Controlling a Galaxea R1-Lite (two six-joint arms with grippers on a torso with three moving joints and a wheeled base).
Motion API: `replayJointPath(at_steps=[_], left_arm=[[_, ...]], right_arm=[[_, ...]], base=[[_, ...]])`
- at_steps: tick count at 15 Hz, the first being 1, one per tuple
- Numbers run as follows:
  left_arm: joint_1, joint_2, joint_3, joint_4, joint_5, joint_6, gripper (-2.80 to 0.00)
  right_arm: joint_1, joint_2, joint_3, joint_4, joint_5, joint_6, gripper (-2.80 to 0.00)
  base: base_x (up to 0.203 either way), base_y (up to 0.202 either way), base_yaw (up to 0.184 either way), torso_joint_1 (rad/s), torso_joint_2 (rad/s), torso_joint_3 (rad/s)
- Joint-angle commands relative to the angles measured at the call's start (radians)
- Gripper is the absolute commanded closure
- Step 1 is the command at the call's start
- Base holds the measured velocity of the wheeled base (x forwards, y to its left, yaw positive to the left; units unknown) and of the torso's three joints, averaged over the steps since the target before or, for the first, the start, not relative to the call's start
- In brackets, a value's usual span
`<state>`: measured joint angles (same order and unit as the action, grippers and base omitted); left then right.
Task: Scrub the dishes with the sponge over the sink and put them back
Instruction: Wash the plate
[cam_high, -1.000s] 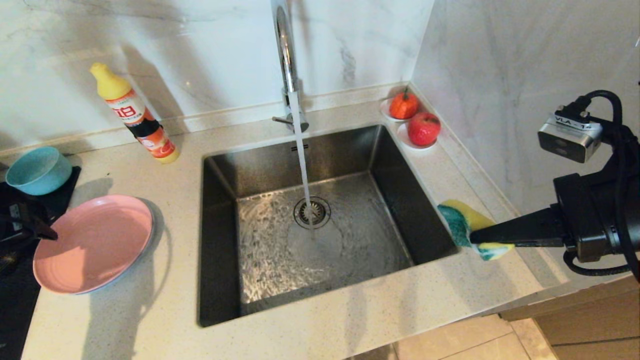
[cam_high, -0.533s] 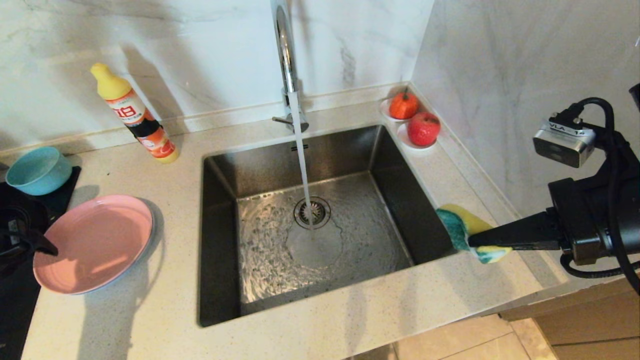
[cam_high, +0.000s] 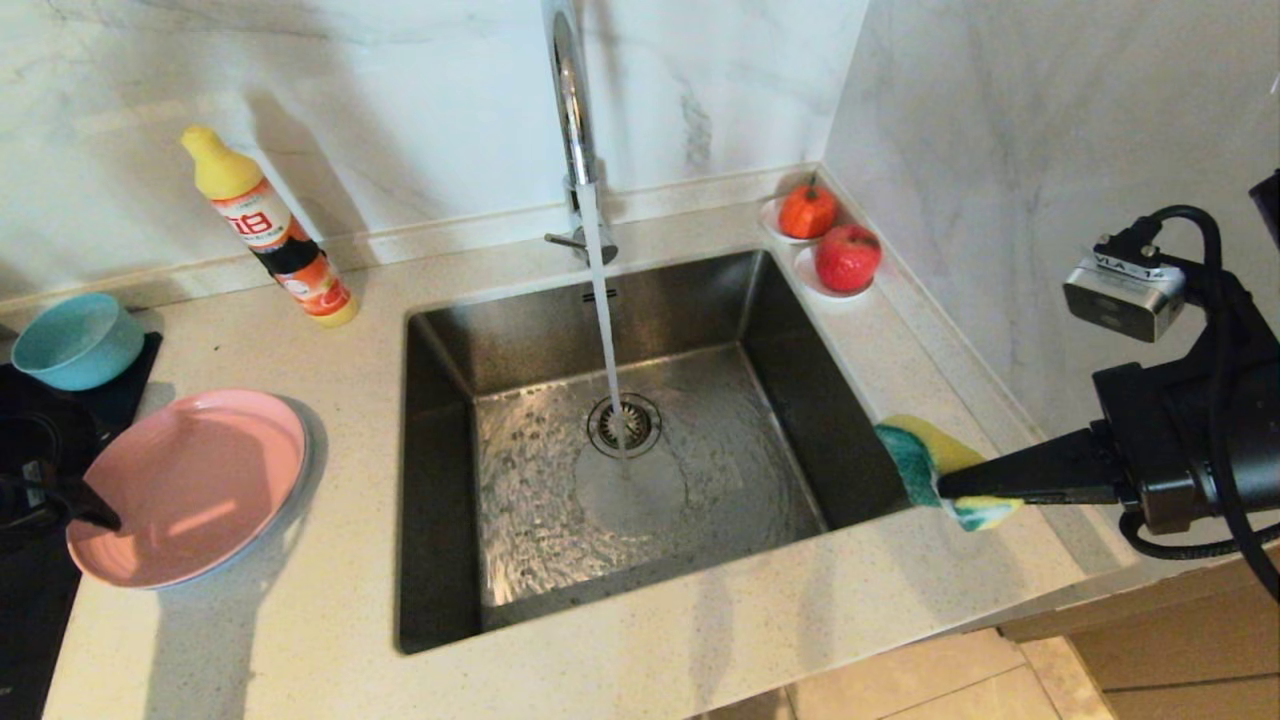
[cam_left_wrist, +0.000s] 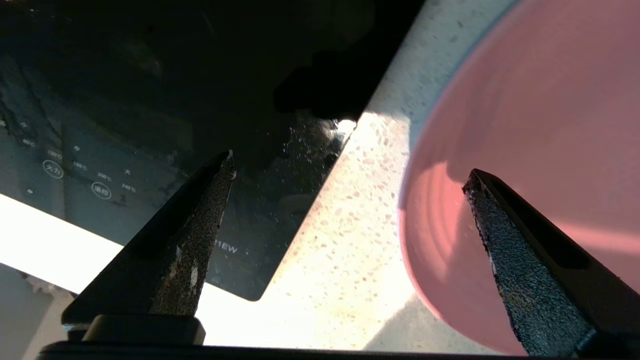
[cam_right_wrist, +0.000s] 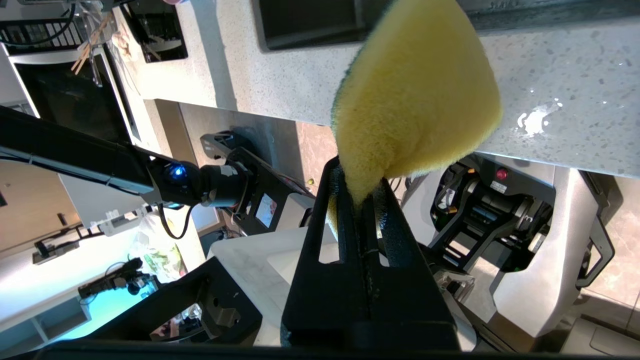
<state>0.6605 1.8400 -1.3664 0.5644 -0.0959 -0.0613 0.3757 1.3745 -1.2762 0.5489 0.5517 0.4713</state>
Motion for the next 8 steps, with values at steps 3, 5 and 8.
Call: replayJointPath(at_steps=[3,5,8], left_arm=[[0.014,0.049,-0.028,0.005,-0.004,-0.007,-2.80],[0.021,0.051,-0.042,0.005,-0.008,-0.011,-2.80],[0.022,0.053,-0.068,0.029,-0.010,-0.034,-2.80]], right_arm=[[-0.009,0.003,0.003,0.003,0.011,0.003,0.00],[-0.009,0.005,0.003,0.002,0.012,0.003,0.00],[-0.009,0.006,0.005,0.002,0.014,0.003,0.00]], base=[[0.000,0.000,0.000,0.000,0.00,0.000],[0.000,0.000,0.000,0.000,0.00,0.000],[0.000,0.000,0.000,0.000,0.00,0.000]])
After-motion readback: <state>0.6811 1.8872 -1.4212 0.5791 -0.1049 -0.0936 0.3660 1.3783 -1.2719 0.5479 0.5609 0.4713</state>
